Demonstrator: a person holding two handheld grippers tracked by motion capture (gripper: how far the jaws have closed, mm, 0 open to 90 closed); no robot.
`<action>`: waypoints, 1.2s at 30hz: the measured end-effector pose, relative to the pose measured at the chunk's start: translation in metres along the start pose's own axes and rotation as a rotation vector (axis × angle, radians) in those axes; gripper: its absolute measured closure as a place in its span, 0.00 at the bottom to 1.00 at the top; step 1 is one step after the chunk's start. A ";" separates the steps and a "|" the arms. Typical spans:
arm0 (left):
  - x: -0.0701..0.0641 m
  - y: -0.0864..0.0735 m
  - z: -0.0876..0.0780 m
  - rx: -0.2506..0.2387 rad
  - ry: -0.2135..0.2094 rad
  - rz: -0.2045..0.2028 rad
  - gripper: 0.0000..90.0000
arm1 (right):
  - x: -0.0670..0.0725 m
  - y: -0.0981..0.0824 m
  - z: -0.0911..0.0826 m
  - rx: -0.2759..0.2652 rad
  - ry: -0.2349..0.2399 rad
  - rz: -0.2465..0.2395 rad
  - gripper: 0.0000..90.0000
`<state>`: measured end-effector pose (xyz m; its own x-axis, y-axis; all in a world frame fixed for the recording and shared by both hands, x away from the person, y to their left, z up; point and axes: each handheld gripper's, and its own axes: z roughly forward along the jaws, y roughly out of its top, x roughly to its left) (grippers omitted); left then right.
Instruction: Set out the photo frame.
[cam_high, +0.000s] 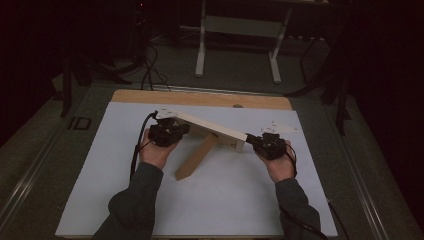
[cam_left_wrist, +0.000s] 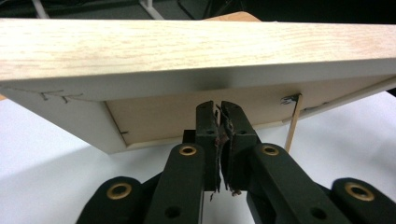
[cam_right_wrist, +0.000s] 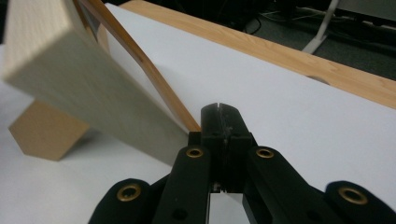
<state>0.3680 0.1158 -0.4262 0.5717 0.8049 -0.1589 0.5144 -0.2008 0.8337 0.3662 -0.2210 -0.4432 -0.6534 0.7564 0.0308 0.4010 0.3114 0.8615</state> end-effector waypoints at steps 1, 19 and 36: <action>0.000 0.000 0.000 0.000 0.001 -0.004 0.98 | 0.001 0.001 0.000 -0.004 0.005 0.003 1.00; 0.002 0.006 0.011 0.033 0.023 -0.020 0.99 | 0.002 0.006 -0.003 -0.016 0.048 0.004 1.00; -0.014 0.012 0.017 0.053 0.009 0.022 0.98 | 0.016 0.007 -0.005 -0.032 0.076 -0.023 1.00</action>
<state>0.3772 0.0924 -0.4226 0.5772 0.8052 -0.1361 0.5355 -0.2474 0.8075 0.3553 -0.2102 -0.4341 -0.7093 0.7033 0.0484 0.3655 0.3082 0.8783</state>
